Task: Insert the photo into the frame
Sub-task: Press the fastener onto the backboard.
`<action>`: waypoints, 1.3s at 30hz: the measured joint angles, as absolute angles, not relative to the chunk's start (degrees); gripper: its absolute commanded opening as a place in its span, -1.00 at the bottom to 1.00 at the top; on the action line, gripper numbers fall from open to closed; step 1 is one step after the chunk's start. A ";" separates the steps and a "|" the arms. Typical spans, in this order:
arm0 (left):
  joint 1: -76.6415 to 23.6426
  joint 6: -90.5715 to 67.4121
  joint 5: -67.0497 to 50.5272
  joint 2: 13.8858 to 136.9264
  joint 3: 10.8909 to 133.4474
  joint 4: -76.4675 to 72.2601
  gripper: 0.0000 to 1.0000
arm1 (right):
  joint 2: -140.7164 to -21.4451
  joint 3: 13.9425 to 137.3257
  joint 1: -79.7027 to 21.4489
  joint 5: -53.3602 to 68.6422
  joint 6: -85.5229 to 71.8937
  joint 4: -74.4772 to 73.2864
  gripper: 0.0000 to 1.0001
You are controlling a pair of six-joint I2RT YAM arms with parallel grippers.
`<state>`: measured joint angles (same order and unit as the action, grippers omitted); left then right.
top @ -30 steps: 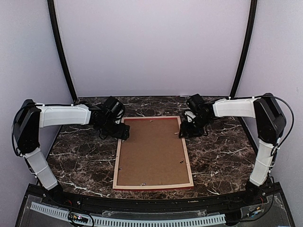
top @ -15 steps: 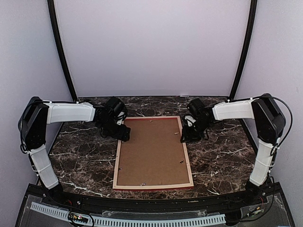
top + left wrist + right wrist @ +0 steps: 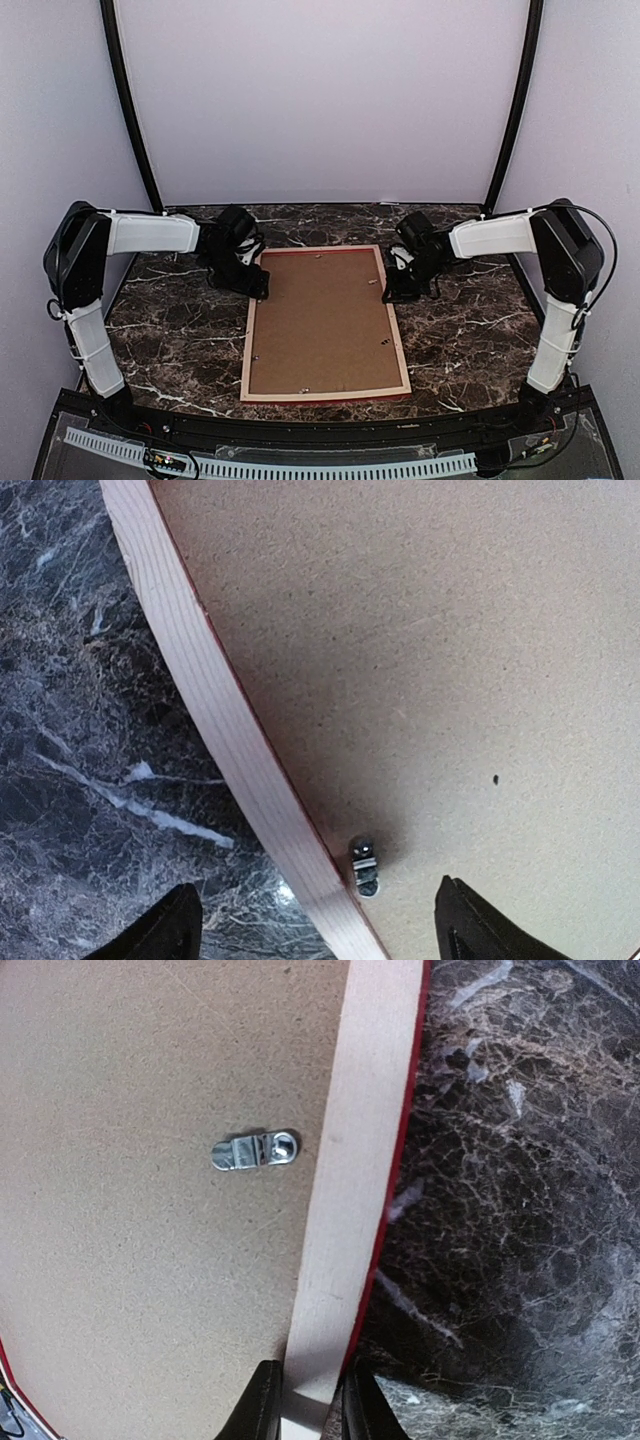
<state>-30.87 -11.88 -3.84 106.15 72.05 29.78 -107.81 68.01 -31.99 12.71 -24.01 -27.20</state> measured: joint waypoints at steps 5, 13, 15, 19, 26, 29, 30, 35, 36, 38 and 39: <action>-30.06 -10.13 -5.32 107.66 72.40 30.39 0.58 | -107.31 67.09 -32.01 12.69 -24.45 -26.04 -0.79; -29.95 -8.16 -7.84 109.36 73.60 30.61 0.37 | -107.13 66.78 -32.01 12.71 -24.77 -25.67 -0.81; -29.95 -7.86 -8.05 110.21 74.17 30.68 0.31 | -107.13 66.76 -32.01 12.73 -24.84 -25.65 -0.81; -29.95 -7.38 -8.19 111.44 74.91 30.98 0.20 | -107.13 66.74 -32.01 12.78 -25.08 -25.61 -0.83; -29.82 -6.66 -8.47 111.87 75.66 31.16 0.03 | -107.13 66.70 -31.99 12.82 -25.23 -25.54 -0.84; -29.71 -6.61 -8.60 111.87 75.66 31.20 -0.04 | -107.04 66.57 -31.99 12.82 -25.34 -25.41 -0.85; -29.69 -6.61 -8.62 111.87 75.66 31.20 -0.05 | -107.02 66.50 -31.99 12.82 -25.36 -25.32 -0.85; -29.39 -6.59 -8.88 111.87 75.66 31.27 -0.11 | -107.02 66.48 -31.99 12.82 -25.39 -25.26 -0.87; -29.39 -6.59 -8.93 111.87 75.66 31.27 -0.11 | -107.02 66.48 -31.99 12.84 -25.39 -25.28 -0.87; -29.34 -6.52 -8.99 111.87 75.64 31.29 -0.14 | -107.02 66.48 -31.99 12.84 -25.39 -25.28 -0.87; -29.34 -6.46 -8.99 111.87 75.64 31.31 -0.17 | -107.02 66.48 -31.99 12.84 -25.39 -25.28 -0.87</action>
